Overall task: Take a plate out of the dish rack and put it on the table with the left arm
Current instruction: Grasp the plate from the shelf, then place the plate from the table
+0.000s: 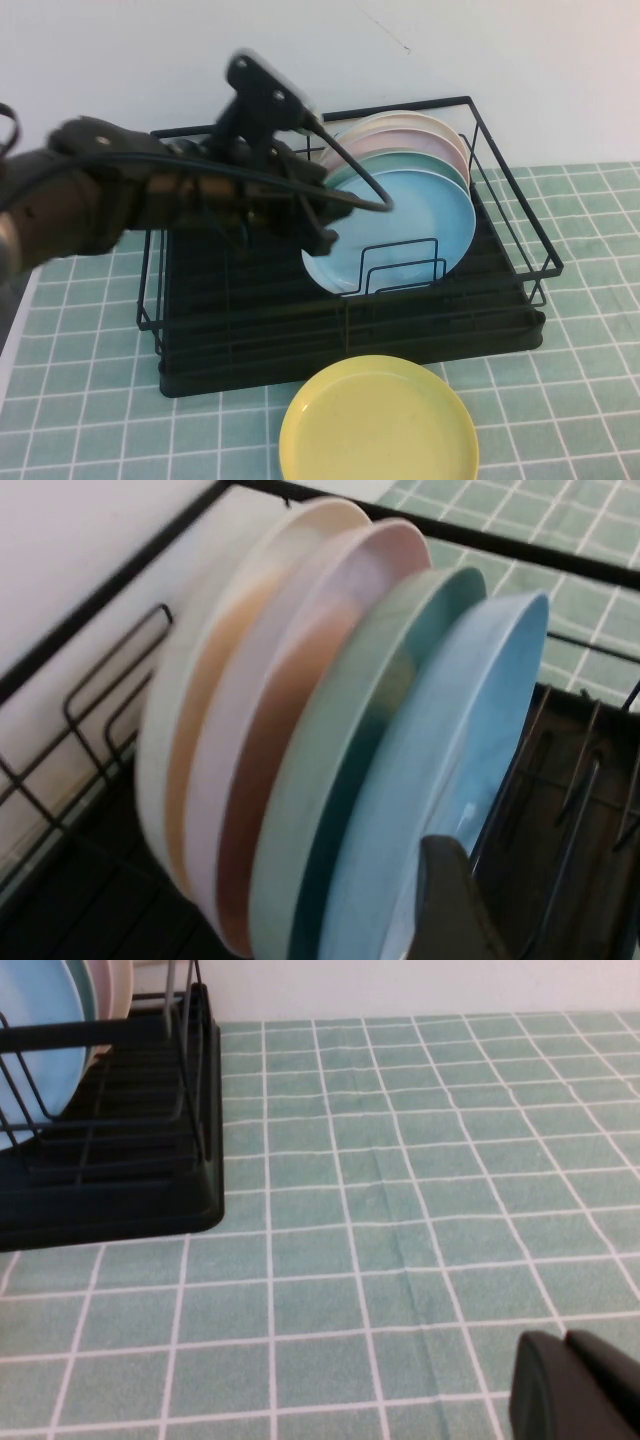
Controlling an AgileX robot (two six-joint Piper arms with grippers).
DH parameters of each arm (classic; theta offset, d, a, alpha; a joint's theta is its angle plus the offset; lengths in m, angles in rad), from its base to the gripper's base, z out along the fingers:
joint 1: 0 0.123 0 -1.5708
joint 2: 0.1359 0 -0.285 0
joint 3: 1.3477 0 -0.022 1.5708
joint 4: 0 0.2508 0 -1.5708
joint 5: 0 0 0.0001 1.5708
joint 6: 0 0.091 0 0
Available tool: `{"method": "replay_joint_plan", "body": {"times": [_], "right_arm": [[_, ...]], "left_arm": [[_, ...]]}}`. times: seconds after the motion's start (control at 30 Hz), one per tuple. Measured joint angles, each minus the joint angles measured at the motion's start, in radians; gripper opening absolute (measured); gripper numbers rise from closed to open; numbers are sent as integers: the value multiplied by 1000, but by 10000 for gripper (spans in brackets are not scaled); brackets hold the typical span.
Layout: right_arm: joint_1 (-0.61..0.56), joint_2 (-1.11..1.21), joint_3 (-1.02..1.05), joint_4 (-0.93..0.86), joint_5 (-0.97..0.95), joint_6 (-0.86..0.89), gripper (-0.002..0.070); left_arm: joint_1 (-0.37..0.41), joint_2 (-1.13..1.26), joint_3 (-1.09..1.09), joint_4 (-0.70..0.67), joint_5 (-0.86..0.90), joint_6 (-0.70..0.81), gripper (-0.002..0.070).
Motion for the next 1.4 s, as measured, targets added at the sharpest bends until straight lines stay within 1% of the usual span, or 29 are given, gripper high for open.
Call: {"method": "replay_joint_plan", "body": {"times": [0.13, 0.4, 0.7, 0.73, 0.8, 0.9, 0.93, 0.97, 1.0, 1.17, 1.23, 1.3, 1.4], "right_arm": [[0, 0, 0, 0, 0, 0, -3], [0, 0, 0, 0, 0, 0, -3], [0, 0, 0, 0, 0, 0, -3], [0, 0, 0, 0, 0, 0, -3], [0, 0, 0, 0, 0, 0, -3], [0, 0, 0, 0, 0, 0, -3], [0, 0, 0, 0, 0, 0, -3], [0, 0, 0, 0, 0, 0, -3], [0, 0, 0, 0, 0, 0, -3], [0, 0, 0, 0, 0, 0, -3], [0, 0, 0, 0, 0, 0, -3], [0, 0, 0, 0, 0, 0, -3], [0, 0, 0, 0, 0, 0, -3]], "left_arm": [[-37, 50, -2, 0, -70, 6, 360], [-41, 148, -2, -15, -164, 6, 360], [-42, 215, -43, -119, -178, 8, 353], [-44, 219, -48, -132, -178, 8, 339], [-46, 223, -52, -152, -178, 8, 284], [-47, 224, -52, -164, -186, 8, 138], [-47, 224, -54, -164, -193, 13, 99], [-47, 224, -54, -163, -197, 15, 76], [-47, 224, -54, -163, -197, 15, 67], [-43, 181, -55, -156, -169, 13, 67], [-43, 145, -55, -136, -154, -13, 67], [-41, 105, -55, -83, -146, -55, 67], [-41, 30, -55, 36, -109, -172, 60]]}}
